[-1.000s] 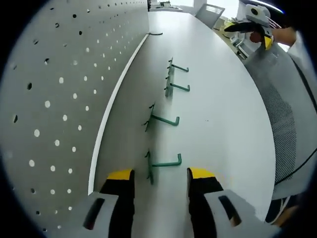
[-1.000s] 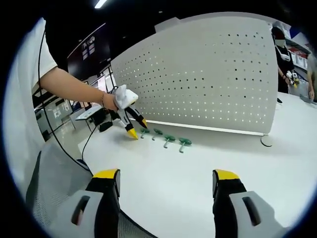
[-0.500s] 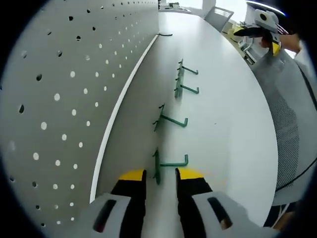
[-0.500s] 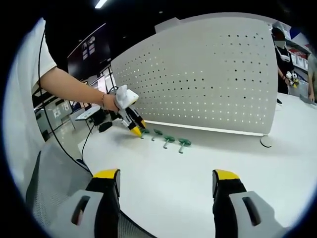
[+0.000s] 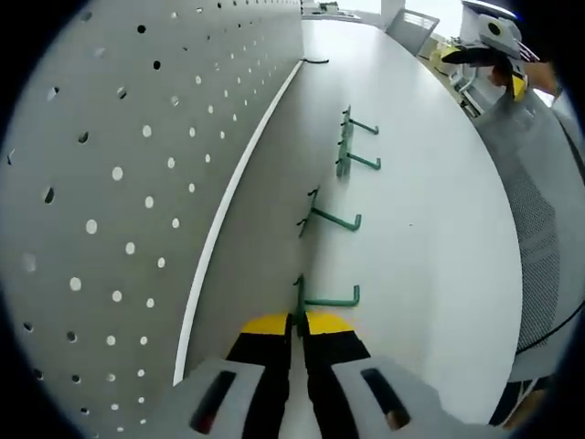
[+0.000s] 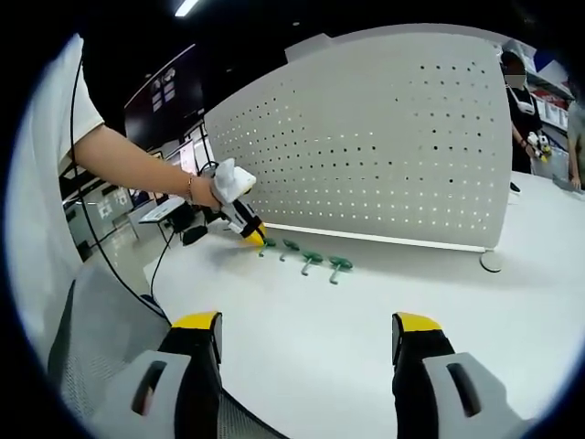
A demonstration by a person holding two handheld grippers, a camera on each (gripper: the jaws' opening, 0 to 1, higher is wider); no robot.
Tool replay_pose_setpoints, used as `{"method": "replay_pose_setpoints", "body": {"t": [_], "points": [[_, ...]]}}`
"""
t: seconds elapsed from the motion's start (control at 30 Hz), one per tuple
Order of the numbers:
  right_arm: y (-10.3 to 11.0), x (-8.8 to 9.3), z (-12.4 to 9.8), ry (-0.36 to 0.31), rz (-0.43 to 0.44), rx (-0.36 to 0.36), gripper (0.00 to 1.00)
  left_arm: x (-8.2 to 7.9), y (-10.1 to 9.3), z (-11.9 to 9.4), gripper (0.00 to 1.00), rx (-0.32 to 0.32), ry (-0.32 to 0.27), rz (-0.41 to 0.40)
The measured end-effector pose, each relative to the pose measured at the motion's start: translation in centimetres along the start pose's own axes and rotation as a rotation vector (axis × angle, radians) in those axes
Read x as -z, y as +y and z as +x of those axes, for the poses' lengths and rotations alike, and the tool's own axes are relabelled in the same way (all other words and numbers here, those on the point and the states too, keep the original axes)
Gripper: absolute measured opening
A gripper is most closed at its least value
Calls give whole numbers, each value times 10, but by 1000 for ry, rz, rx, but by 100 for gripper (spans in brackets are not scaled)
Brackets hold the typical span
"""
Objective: Insert the hook assembly into the mounting plate slot until the hook locks in place.
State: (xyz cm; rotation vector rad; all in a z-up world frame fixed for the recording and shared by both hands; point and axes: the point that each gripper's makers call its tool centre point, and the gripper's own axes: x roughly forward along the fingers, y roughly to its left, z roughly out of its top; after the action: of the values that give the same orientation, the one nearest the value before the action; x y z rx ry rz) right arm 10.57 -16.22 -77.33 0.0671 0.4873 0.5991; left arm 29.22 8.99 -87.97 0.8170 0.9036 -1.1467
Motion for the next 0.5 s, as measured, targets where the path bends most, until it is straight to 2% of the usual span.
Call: {"method": "replay_pose_setpoints", "body": {"t": [0.5], "points": [[-1, 0, 0, -1, 2, 2, 73, 0, 0, 1, 4, -1, 0, 17]]}}
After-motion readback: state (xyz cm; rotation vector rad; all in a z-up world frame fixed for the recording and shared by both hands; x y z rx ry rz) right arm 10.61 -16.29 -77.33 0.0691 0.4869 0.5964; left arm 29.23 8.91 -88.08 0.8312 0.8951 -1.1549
